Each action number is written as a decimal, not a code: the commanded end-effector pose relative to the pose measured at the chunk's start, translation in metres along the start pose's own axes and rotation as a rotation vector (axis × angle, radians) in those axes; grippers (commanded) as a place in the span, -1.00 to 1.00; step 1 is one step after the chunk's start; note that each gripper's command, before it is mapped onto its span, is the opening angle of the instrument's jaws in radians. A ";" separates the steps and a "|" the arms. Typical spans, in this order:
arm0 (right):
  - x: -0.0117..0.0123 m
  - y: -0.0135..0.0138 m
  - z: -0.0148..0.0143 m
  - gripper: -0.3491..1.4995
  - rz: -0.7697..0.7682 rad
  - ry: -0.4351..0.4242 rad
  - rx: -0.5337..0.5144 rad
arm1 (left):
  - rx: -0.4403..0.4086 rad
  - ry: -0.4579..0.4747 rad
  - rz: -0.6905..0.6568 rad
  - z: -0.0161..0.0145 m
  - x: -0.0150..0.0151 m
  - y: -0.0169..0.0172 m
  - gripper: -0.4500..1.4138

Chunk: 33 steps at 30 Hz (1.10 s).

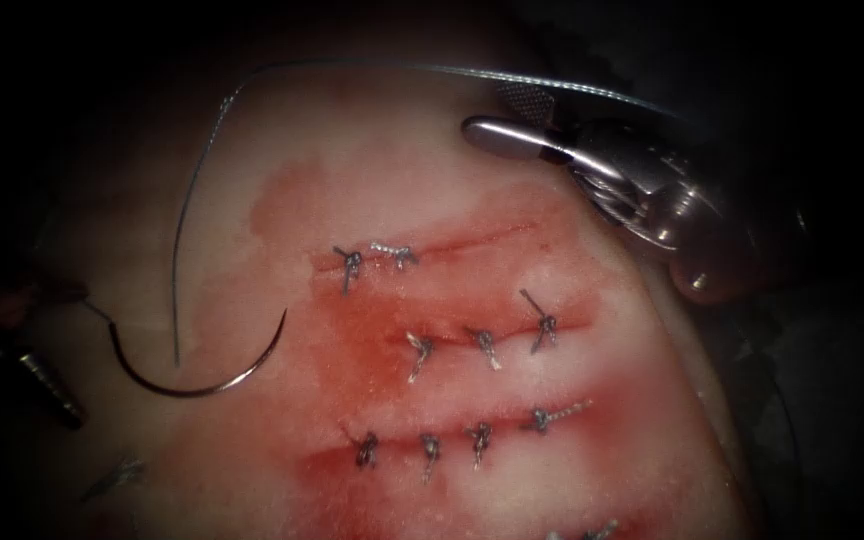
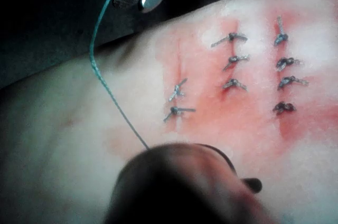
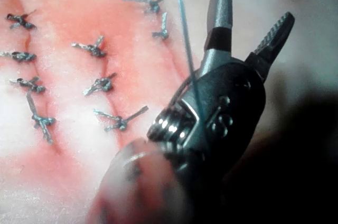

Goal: Wound Closure
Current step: Pick up the needle using the left gripper, then transfer the needle to the right grasper

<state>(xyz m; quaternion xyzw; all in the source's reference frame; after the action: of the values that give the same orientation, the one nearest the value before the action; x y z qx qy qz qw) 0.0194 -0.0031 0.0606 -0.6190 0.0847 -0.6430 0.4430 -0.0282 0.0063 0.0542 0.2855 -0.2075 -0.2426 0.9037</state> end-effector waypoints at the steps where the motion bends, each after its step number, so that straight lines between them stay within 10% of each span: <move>1: 0.0008 0.0003 0.0007 0.93 0.008 -0.002 -0.001 | -0.005 -0.007 -0.018 0.0007 -0.0009 0.0009 0.37; 7: 0.0014 0.0006 0.0010 0.93 0.004 -0.005 0.002 | 0.021 0.009 0.027 0.0031 -0.0024 0.0007 0.10; 19: 0.0022 0.0010 0.0014 0.93 0.016 -0.010 0.007 | 0.039 0.024 0.115 0.0097 -0.0019 -0.0001 0.19; 22: 0.0023 0.0011 0.0015 0.93 0.015 -0.010 0.008 | 0.058 0.034 0.123 0.0105 -0.0012 0.0005 -0.01; 24: 0.0023 0.0011 0.0015 0.93 0.015 -0.010 0.008 | 0.070 0.040 0.128 0.0106 -0.0007 0.0006 -0.46; 25: 0.0023 0.0012 0.0015 0.93 0.015 -0.010 0.008 | 0.075 0.042 0.129 0.0104 -0.0006 0.0006 -1.00; 33: 0.0024 0.0014 0.0017 0.93 0.021 -0.011 0.010 | 0.076 0.033 0.193 0.0084 -0.0019 0.0008 -1.00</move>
<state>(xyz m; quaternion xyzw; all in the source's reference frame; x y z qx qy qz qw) 0.0212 -0.0045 0.0613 -0.6185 0.0845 -0.6360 0.4537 -0.0333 0.0043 0.0595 0.2811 -0.2417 -0.1075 0.9225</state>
